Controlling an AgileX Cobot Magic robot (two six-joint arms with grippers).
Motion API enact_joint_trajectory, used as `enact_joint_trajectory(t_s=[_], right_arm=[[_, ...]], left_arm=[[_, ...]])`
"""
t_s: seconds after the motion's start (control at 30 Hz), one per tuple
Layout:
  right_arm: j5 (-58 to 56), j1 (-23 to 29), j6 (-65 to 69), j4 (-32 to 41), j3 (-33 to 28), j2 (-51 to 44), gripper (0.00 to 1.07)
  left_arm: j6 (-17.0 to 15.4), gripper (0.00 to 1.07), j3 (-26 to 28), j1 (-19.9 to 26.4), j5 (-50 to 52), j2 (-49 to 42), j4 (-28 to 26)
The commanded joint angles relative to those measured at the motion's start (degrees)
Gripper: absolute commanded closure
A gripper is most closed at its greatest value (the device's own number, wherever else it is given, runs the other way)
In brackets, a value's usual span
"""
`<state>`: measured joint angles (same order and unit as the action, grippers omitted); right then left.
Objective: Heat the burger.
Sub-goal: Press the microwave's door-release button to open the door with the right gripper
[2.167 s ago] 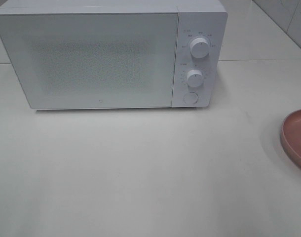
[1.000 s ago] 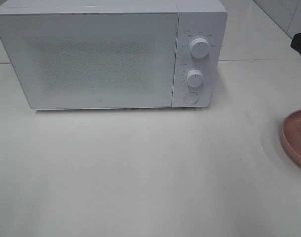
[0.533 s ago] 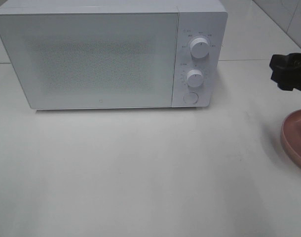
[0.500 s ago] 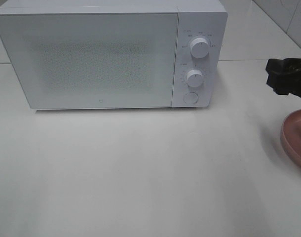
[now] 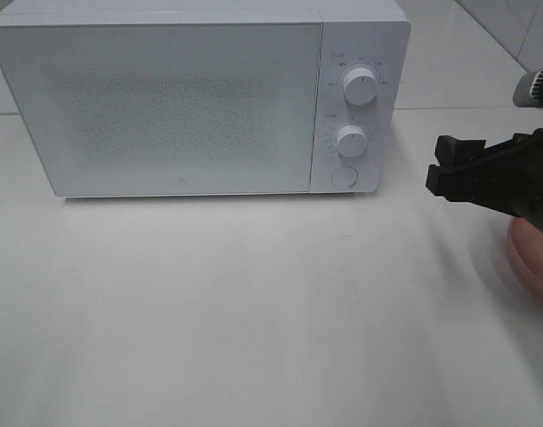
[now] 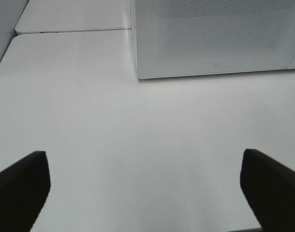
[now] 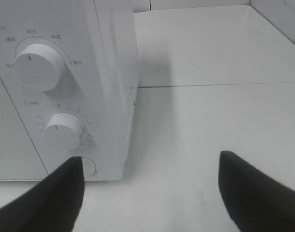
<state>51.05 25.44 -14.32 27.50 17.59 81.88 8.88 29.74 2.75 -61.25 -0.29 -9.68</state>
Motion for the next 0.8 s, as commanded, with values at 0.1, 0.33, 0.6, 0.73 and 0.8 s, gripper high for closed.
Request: enact_joint_trajectory(t_s=[0.1,0.33,0.6,0.73,0.8], right_arm=[[8.25,7.68,-2.64,7.62,0.11,4.24,0.33],[15.93,15.64,-2.64,15.70,0.17,9.63,0.33],[21.94,23.84,-2.58,23.32,0.57,13.52,0.33],[20.34,24.41,-2.41,23.84,1.49,13.69,0.33],[19.82,24.41,-1.15,23.89,1.72,13.69,0.33]], left_arm=[[-0.29,0.07,-0.11,0.11,-0.23,-1.32,-0.52],[-0.29,0.07,-0.11,0.11,-0.23,-1.32,-0.52],[-0.29,0.07,-0.11,0.11,-0.23,-1.32,-0.52],[-0.29,0.07,-0.11,0.11,-0.23,-1.32,-0.46],[-0.29,0.07,-0.11,0.11,-0.23,-1.32,-0.46]])
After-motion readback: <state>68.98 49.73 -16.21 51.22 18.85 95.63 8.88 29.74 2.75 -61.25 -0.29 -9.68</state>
